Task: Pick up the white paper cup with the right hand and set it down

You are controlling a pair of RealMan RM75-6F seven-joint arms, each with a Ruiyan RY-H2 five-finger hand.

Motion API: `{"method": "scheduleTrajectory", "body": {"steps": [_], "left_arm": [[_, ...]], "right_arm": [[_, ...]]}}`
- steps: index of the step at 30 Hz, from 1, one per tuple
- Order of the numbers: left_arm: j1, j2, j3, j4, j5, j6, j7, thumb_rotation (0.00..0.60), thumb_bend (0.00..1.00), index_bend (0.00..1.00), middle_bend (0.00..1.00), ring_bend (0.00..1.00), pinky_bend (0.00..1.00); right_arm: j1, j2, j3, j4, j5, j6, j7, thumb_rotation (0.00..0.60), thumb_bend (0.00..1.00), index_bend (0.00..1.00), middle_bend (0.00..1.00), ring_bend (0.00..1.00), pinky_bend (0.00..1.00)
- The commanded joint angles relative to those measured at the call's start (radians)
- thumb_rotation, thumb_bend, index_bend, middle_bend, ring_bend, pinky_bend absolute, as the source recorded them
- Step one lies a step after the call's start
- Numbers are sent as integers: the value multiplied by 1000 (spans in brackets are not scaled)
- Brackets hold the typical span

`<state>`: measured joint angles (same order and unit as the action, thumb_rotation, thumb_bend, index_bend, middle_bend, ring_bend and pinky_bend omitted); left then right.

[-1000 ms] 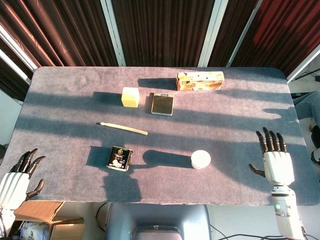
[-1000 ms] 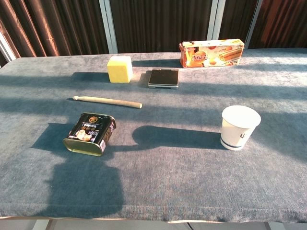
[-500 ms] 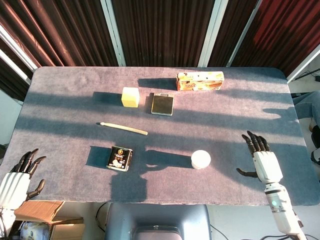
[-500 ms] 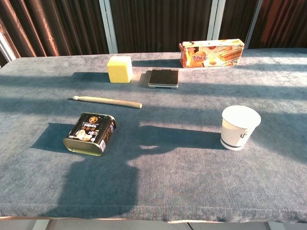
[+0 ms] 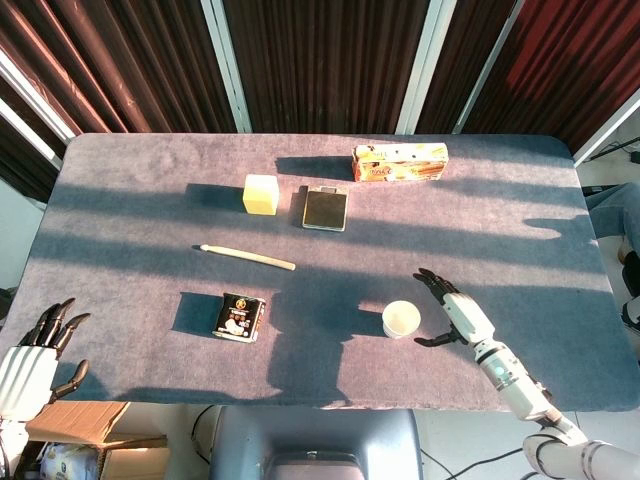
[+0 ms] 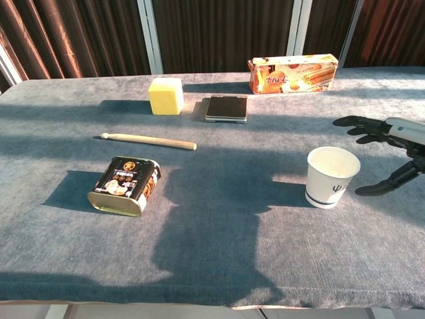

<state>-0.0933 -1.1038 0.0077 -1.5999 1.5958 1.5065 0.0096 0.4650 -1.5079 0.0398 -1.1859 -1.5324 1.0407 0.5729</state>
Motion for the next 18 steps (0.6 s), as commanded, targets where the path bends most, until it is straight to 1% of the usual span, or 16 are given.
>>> {"method": "scheduleTrajectory", "body": {"steps": [1, 4, 8, 14, 15, 18], "left_arm": [[1, 1, 0, 0, 0, 1, -1, 600, 384, 178, 16, 23, 297], [1, 2, 0, 0, 0, 1, -2, 600, 382, 181, 16, 23, 297], [1, 3, 0, -1, -1, 0, -6, 600, 384, 186, 16, 23, 297], [1, 5, 1, -1, 1, 1, -10, 600, 384, 187, 16, 23, 297], [1, 5, 1, -1, 1, 0, -9, 600, 384, 187, 16, 23, 297], [1, 5, 1, -1, 0, -1, -8, 600, 384, 187, 16, 23, 297]], "right_arm": [[16, -44, 4, 41, -9, 4, -19, 600, 185, 215, 174, 141, 269], [20, -80, 9, 75, -10, 20, -35, 600, 185, 312, 234, 227, 347], [21, -118, 14, 116, -7, 40, -51, 600, 185, 461, 340, 358, 468], [6, -167, 34, 175, 4, 108, -86, 600, 189, 642, 469, 507, 611], [2, -174, 38, 187, 3, 127, -99, 600, 193, 663, 484, 523, 626], [-8, -190, 50, 217, -10, 201, -168, 600, 195, 669, 488, 526, 631]]}}
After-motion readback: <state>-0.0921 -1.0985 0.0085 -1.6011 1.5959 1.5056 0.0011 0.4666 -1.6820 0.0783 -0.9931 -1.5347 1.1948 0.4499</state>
